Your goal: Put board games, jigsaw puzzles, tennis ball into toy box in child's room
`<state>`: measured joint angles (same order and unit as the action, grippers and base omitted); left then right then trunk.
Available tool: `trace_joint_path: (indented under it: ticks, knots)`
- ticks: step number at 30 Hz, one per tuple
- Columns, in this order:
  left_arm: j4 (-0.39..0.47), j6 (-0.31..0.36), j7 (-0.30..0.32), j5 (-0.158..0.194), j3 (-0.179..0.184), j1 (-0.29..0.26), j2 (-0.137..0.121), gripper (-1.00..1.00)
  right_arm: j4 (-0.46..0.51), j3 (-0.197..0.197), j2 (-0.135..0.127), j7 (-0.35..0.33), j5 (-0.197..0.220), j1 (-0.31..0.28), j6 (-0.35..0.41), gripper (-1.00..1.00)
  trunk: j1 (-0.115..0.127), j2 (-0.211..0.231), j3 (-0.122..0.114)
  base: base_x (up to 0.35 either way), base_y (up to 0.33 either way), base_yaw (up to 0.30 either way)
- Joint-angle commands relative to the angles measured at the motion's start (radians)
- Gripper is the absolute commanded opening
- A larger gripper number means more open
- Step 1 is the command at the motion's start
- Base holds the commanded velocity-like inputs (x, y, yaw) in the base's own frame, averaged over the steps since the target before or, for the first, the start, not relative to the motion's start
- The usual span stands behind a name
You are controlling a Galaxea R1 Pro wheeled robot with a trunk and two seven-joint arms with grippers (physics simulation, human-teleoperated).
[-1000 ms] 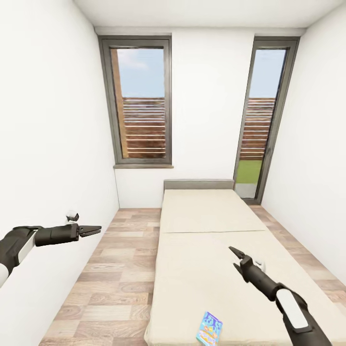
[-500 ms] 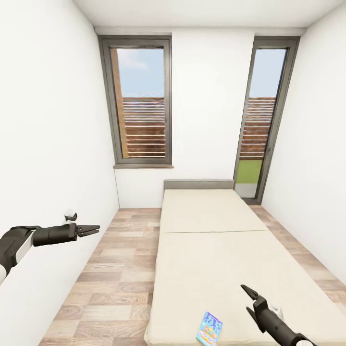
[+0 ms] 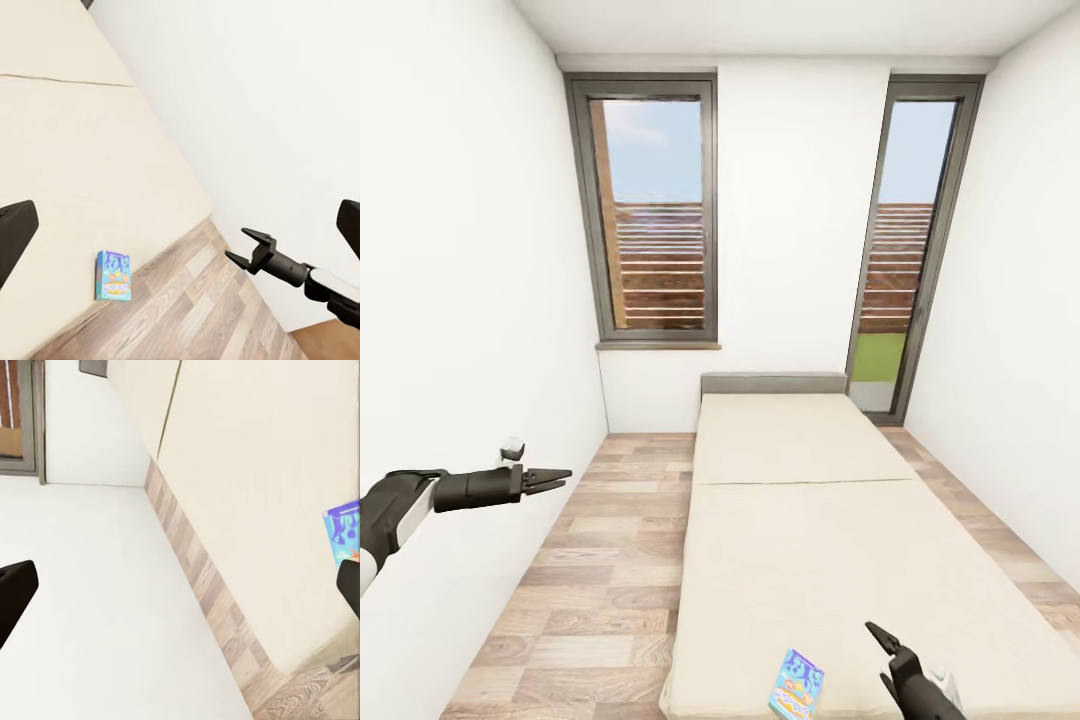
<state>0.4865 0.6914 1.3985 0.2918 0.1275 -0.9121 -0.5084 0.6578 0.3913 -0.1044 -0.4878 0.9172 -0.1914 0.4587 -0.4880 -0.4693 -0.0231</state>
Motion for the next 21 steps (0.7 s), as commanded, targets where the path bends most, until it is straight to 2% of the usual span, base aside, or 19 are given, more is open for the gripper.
trace_joint_path:
  ticks: [1,3,21]
  knots:
    - [0.000,0.010,0.002,0.007,0.006,-0.001,-0.001,1.00,-0.002,0.003,0.000,-0.001,0.006,0.000,0.008,1.00,0.000,-0.001,0.000,0.000,0.000,0.000]
    - [0.000,0.010,0.001,0.007,0.005,-0.001,-0.001,1.00,-0.006,0.003,0.001,0.000,0.006,0.000,0.005,1.00,0.000,-0.001,0.000,0.000,0.000,0.000]
    - [0.000,0.012,-0.019,0.004,0.009,-0.001,0.017,1.00,-0.014,0.003,0.003,0.006,0.006,0.000,-0.001,1.00,-0.069,-0.127,0.057,-0.030,0.000,0.000]
